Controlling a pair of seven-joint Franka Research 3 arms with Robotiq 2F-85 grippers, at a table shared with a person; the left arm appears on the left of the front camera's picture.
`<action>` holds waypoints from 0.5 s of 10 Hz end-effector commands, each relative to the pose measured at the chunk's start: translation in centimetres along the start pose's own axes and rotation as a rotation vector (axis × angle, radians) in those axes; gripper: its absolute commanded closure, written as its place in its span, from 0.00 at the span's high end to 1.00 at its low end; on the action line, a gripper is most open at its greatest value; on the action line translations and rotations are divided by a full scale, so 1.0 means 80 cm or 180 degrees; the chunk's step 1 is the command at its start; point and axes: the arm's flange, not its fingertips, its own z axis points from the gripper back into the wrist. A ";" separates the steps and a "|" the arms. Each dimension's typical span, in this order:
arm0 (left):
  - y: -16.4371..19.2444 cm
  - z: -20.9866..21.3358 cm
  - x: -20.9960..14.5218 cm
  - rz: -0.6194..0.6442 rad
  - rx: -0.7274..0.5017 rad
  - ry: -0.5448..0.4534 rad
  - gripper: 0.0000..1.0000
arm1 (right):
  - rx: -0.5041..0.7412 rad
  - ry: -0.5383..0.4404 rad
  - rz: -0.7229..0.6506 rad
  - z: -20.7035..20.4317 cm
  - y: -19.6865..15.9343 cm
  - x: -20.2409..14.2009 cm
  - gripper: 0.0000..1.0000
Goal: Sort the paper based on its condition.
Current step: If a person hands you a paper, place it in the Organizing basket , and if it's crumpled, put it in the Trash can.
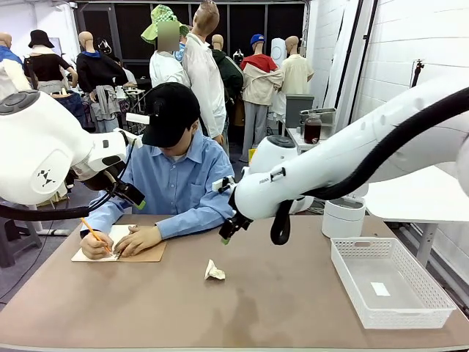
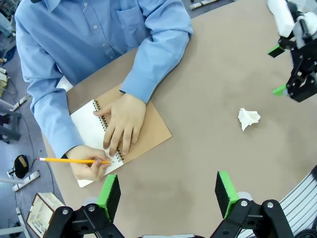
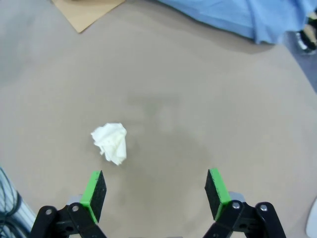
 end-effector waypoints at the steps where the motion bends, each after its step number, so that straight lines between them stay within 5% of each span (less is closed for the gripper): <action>1: 0.001 0.000 -0.001 0.0003 -0.0004 0.0019 1.00 | 0.0046 0.0183 0.0059 -0.014 0.006 0.027 1.00; 5: 0.001 0.000 -0.001 0.0003 -0.0004 0.0019 1.00 | 0.0208 0.0456 0.0252 -0.048 0.031 0.042 1.00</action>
